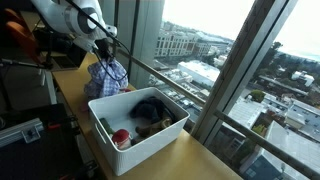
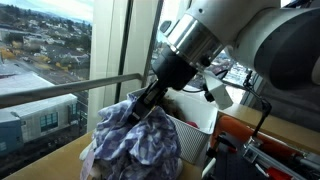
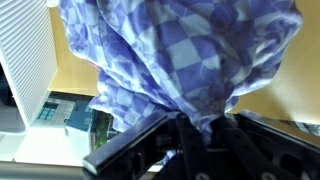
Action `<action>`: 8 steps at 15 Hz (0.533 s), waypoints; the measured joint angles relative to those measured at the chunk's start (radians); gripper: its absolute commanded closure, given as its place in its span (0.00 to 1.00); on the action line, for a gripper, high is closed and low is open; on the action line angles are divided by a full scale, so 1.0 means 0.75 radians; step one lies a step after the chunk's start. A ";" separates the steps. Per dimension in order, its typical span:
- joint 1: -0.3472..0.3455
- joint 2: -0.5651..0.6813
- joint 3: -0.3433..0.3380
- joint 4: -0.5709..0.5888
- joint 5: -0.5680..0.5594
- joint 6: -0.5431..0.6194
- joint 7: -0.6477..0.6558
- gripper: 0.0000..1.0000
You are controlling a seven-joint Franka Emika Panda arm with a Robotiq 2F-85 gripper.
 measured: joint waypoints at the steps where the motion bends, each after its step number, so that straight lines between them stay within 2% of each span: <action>1: 0.001 0.064 -0.017 0.054 -0.033 0.000 0.006 0.97; 5: -0.004 0.266 -0.067 0.285 -0.052 -0.024 -0.010 0.97; 8: 0.036 0.371 -0.146 0.434 0.040 -0.071 -0.098 0.97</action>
